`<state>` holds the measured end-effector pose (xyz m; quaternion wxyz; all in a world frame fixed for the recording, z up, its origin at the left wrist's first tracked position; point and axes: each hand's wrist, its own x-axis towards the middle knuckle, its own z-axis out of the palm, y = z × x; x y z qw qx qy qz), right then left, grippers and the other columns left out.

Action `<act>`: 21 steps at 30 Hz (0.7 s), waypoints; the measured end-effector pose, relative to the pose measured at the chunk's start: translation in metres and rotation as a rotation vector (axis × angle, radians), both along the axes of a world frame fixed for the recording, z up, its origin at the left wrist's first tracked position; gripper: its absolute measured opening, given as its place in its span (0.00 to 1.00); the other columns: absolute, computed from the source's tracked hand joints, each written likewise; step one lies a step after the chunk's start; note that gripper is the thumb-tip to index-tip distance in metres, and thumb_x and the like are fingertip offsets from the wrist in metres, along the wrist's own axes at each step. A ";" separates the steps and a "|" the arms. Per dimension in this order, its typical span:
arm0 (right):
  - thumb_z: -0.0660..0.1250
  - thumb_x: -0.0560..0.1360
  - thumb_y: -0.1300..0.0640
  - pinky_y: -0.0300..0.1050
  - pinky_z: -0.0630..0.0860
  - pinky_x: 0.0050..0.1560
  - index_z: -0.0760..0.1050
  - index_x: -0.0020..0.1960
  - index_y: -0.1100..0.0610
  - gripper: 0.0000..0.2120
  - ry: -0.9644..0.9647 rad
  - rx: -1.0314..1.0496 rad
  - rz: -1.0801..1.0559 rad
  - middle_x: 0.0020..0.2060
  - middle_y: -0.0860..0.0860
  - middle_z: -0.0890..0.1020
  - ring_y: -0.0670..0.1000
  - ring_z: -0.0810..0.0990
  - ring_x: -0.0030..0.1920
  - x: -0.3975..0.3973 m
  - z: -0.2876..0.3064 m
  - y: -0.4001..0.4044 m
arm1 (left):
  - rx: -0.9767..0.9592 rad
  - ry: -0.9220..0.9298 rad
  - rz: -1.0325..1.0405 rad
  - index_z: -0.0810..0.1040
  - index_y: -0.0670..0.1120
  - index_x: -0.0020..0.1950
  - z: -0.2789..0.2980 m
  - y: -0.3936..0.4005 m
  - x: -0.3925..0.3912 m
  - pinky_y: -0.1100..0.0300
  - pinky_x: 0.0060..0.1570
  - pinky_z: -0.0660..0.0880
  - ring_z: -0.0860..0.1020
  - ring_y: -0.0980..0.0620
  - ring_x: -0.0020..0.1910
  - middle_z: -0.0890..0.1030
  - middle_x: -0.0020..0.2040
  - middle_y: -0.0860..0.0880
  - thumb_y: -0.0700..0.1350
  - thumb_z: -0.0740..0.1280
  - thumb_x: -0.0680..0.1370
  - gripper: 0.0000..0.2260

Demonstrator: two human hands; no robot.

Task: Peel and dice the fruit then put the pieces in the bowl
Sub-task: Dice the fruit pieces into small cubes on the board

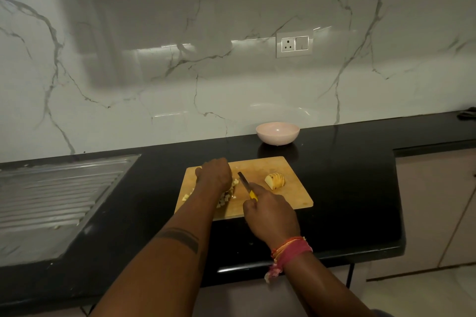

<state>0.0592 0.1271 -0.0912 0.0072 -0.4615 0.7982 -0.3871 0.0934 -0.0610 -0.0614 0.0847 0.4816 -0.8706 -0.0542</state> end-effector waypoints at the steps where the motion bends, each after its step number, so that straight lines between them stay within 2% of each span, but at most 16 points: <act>1: 0.58 0.79 0.50 0.44 0.76 0.38 0.68 0.75 0.43 0.24 -0.003 -0.001 0.000 0.39 0.47 0.78 0.48 0.77 0.39 0.000 0.000 0.000 | -0.015 -0.002 -0.011 0.77 0.49 0.67 0.001 0.000 0.000 0.45 0.65 0.71 0.76 0.43 0.64 0.79 0.64 0.46 0.49 0.68 0.81 0.14; 4: 0.58 0.79 0.50 0.43 0.74 0.37 0.68 0.74 0.42 0.23 -0.020 -0.005 -0.005 0.39 0.45 0.75 0.47 0.76 0.38 0.001 0.001 0.000 | -0.052 0.010 -0.047 0.80 0.50 0.64 0.001 0.000 0.004 0.46 0.64 0.72 0.76 0.44 0.64 0.79 0.64 0.47 0.49 0.68 0.81 0.12; 8: 0.58 0.79 0.50 0.43 0.75 0.38 0.70 0.73 0.42 0.22 -0.060 -0.016 -0.008 0.39 0.46 0.77 0.48 0.77 0.39 0.001 0.001 0.001 | -0.102 0.036 -0.117 0.83 0.54 0.60 0.001 0.001 0.013 0.46 0.65 0.71 0.75 0.44 0.64 0.78 0.63 0.47 0.47 0.67 0.81 0.10; 12: 0.59 0.79 0.51 0.45 0.78 0.38 0.72 0.71 0.42 0.21 -0.138 -0.060 -0.013 0.39 0.46 0.79 0.48 0.78 0.38 -0.004 0.001 0.002 | -0.163 0.295 -0.202 0.83 0.53 0.53 0.005 0.005 0.020 0.51 0.58 0.76 0.78 0.48 0.55 0.78 0.55 0.49 0.42 0.69 0.80 0.07; 14: 0.60 0.79 0.51 0.48 0.80 0.40 0.72 0.72 0.42 0.22 -0.174 -0.088 -0.032 0.41 0.47 0.80 0.47 0.79 0.39 -0.006 0.002 0.003 | -0.153 0.465 -0.284 0.83 0.50 0.51 0.008 0.012 0.021 0.55 0.52 0.78 0.78 0.51 0.49 0.77 0.52 0.49 0.37 0.69 0.79 0.09; 16: 0.60 0.80 0.52 0.46 0.79 0.39 0.71 0.73 0.43 0.22 -0.209 -0.106 -0.046 0.40 0.46 0.80 0.46 0.79 0.38 -0.008 0.003 0.005 | -0.146 0.570 -0.375 0.84 0.48 0.51 0.012 0.023 0.022 0.59 0.51 0.79 0.79 0.52 0.48 0.78 0.52 0.49 0.35 0.69 0.79 0.09; 19: 0.60 0.80 0.51 0.44 0.77 0.39 0.72 0.73 0.43 0.21 -0.216 -0.112 -0.056 0.41 0.46 0.80 0.47 0.79 0.39 -0.009 0.003 0.010 | -0.125 0.545 -0.484 0.85 0.47 0.54 0.007 0.044 0.024 0.63 0.52 0.77 0.79 0.54 0.50 0.80 0.53 0.50 0.35 0.69 0.79 0.09; 21: 0.60 0.80 0.51 0.44 0.75 0.39 0.71 0.73 0.44 0.22 -0.186 -0.085 -0.076 0.44 0.49 0.82 0.48 0.78 0.40 -0.012 0.003 0.012 | -0.123 0.494 -0.517 0.85 0.48 0.55 -0.003 0.052 0.026 0.61 0.54 0.77 0.79 0.54 0.51 0.81 0.54 0.51 0.37 0.69 0.79 0.09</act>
